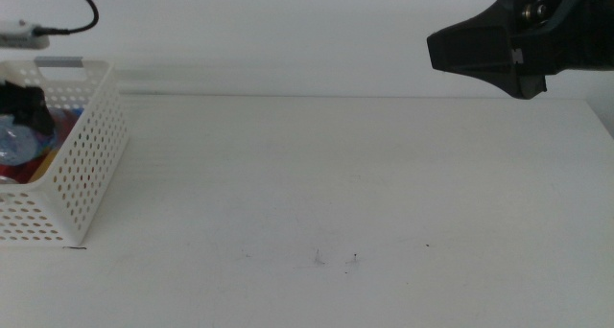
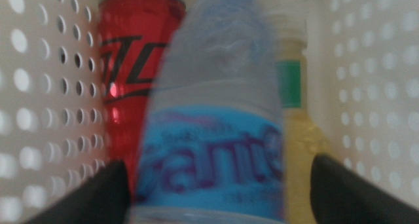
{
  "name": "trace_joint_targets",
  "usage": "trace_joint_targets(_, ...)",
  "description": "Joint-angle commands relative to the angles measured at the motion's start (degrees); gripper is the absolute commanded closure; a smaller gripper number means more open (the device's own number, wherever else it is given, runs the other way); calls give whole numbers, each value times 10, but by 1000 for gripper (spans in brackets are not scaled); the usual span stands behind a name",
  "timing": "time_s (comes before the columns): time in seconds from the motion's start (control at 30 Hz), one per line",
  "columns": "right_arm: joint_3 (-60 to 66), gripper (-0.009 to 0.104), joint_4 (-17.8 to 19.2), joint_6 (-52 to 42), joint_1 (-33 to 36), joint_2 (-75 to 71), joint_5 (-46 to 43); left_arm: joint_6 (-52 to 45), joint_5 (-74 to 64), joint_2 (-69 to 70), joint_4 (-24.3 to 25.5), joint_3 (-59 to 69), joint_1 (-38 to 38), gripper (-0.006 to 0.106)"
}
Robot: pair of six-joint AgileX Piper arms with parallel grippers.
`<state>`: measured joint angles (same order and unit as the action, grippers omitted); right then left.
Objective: Use arms to grab the bottles and put them into the dustbin to the left of the table.
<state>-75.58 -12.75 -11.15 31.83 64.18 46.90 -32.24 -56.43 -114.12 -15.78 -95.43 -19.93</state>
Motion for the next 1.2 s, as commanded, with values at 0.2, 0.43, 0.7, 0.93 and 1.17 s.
trace_joint_targets(0.2, -6, 18, 1, -5, 1, -1, -3, 42, 57, 189, 25, 99, 75, 7)
trace_joint_targets(0.43, -6, 18, 1, -5, 1, -1, -3, 27, 276, 494, -49, 360, 161, 7)
trace_joint_targets(0.7, -6, 18, 1, -5, 1, -1, -3, 28, 409, 697, -57, 545, 211, 7)
trace_joint_targets(0.93, -6, 18, 1, -5, 1, -1, -3, 27, 411, 716, -60, 548, 223, 7)
trace_joint_targets(1.17, -6, 18, 1, -5, 1, -1, -3, 25, 413, 716, -58, 548, 223, 7)
